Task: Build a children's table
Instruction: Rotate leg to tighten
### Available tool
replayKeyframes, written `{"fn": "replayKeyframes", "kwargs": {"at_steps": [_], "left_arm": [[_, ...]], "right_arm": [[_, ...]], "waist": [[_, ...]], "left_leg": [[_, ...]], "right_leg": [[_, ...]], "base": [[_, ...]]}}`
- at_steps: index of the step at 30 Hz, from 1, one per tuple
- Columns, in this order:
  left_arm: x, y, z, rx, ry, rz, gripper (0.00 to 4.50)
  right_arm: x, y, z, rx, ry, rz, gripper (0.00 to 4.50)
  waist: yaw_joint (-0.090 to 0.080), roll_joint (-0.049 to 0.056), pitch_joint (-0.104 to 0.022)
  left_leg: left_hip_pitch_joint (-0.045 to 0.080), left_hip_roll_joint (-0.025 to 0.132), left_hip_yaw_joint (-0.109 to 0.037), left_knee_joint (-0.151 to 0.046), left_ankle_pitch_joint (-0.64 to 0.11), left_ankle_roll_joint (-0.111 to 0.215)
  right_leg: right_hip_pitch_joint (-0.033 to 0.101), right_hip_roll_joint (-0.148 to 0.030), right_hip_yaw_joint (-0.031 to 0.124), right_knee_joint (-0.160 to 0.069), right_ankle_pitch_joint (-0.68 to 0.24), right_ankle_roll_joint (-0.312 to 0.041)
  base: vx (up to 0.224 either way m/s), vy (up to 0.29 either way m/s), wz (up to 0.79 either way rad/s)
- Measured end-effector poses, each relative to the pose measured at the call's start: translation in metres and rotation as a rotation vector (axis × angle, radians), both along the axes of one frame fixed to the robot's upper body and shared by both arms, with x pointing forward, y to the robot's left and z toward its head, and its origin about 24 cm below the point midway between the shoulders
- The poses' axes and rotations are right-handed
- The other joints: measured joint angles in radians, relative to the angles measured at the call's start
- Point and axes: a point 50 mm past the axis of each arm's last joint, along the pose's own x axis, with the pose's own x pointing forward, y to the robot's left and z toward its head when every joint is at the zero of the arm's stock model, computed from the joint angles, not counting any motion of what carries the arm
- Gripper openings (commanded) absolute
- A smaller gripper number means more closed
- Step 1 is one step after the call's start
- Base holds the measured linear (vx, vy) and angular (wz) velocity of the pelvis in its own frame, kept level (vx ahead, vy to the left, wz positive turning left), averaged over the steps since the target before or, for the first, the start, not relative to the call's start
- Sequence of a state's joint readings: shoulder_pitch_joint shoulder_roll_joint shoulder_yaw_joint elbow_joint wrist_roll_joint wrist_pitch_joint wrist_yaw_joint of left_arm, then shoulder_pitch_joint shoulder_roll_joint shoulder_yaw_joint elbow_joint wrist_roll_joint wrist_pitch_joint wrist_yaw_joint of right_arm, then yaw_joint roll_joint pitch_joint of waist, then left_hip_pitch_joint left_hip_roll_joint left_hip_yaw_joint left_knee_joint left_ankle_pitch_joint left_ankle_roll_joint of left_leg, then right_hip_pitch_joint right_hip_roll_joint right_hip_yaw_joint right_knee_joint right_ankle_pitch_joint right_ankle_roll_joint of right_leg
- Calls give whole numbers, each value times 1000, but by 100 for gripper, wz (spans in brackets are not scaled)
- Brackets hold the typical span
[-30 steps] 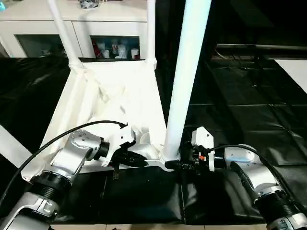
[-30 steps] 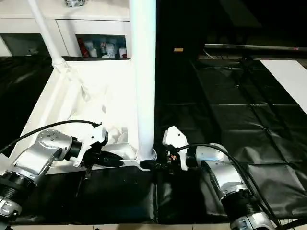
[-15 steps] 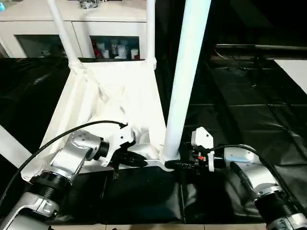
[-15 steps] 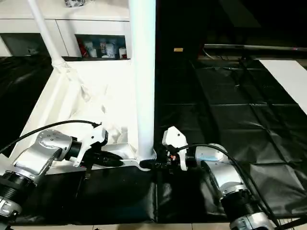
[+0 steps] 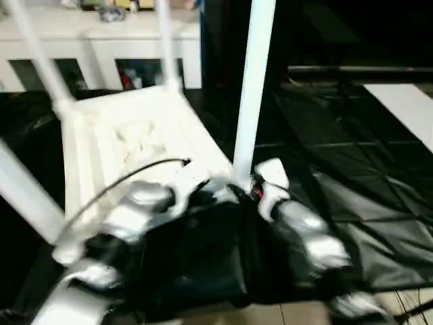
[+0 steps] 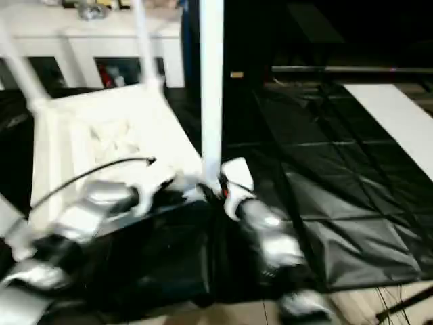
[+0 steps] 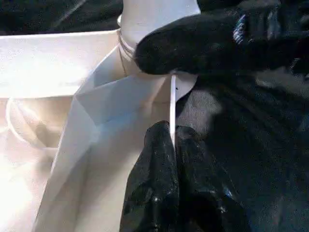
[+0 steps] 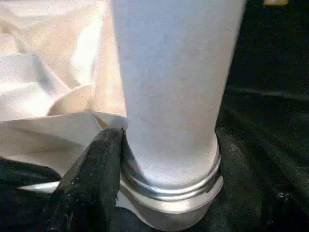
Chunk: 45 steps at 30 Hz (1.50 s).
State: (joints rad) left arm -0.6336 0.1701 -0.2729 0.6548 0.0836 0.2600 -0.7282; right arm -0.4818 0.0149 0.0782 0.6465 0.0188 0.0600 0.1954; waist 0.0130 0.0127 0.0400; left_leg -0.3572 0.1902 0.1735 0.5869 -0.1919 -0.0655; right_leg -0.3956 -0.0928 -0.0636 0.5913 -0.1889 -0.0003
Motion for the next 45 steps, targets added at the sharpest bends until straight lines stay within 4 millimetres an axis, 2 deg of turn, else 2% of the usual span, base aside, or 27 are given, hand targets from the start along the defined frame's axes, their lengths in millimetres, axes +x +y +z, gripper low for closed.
{"fn": "replayKeyframes", "kwargs": {"at_steps": [5, 6, 10, 13, 16, 20, 23, 25, 27, 30, 36, 45], "left_arm": [[1, -3, -1, 1, 5, -2, 0], [1, -3, -1, 1, 5, -3, 0], [2, -1, -1, 7, -4, -11, 0], [2, 5, 0, 22, -19, -27, 0], [1, 9, 0, 26, -24, -42, 0], [-8, 24, 2, 27, -22, -166, 0], [-18, 32, 4, 11, -11, -261, 0], [-29, 37, 5, -7, 21, -351, 0], [-33, 42, 8, -16, 47, -391, 0], [-41, 50, 10, -27, 94, -436, 0], [-45, 58, 12, -20, 136, -464, 0], [-47, 58, 12, -19, 152, -463, 0]], "right_arm": [[0, -3, -1, 6, 0, 1, 262], [0, -4, -1, 7, -1, 1, 317], [-3, -5, -1, 15, -11, 33, 351], [-3, -8, 0, 12, -19, 88, 385], [-4, -13, 1, 2, -22, 141, 385], [-13, -28, 9, -67, -72, 367, 385], [-21, -36, 14, -87, -82, 498, 385], [-33, -46, 13, -114, -53, 628, 385], [-38, -49, 14, -123, -31, 710, 385], [-46, -52, 17, -130, -16, 818, 385], [-50, -54, 15, -138, 14, 886, 385], [-50, -54, 14, -122, 35, 896, 385]], "waist": [[2, 1, -2], [3, 1, -2], [10, 1, -2], [7, 1, -1], [5, 1, -1], [7, 2, -1], [19, 3, -1], [34, 4, -2], [45, 5, -3], [48, 5, -3], [48, 5, -2], [44, 3, -1]], "left_leg": [[0, -3, 0, 0, 0, 0], [0, -3, 0, 0, 0, 0], [1, -2, 0, -2, 0, 0], [0, -1, 0, -3, 0, 0], [0, -1, 0, -5, 0, 0], [-1, -1, 0, -9, 0, 0], [-1, 0, 1, -10, 0, 0], [-1, 2, 2, -11, 0, 0], [-6, 3, 3, -11, 1, 1], [-10, 3, 3, -9, 2, 7], [-11, 3, 4, -3, 0, 5], [-10, 3, 3, 0, -1, 1]], "right_leg": [[2, -1, 3, -2, 0, 0], [2, -1, 3, -1, 0, 0], [1, 0, 2, 0, 0, 0], [-1, 0, 1, -1, 0, 0], [-2, 0, 1, 0, 0, 0], [-3, 0, 1, 0, 1, -1], [-4, 0, 1, 3, 7, -1], [-3, 1, 0, 5, 7, -1], [-7, 1, 0, 5, 4, -1], [-8, 1, -1, 3, 2, -4], [-7, 0, 0, 5, 1, -5], [-7, 0, 1, 9, 2, -5]], "base": [[0, 0, 0], [0, 0, 0], [0, 0, 0], [0, 0, 0], [0, 0, 0], [0, 0, 0], [19, -6, 2], [77, -17, 7], [71, -5, 5], [20, 0, 1], [0, 0, 0], [0, 0, 0]]}}
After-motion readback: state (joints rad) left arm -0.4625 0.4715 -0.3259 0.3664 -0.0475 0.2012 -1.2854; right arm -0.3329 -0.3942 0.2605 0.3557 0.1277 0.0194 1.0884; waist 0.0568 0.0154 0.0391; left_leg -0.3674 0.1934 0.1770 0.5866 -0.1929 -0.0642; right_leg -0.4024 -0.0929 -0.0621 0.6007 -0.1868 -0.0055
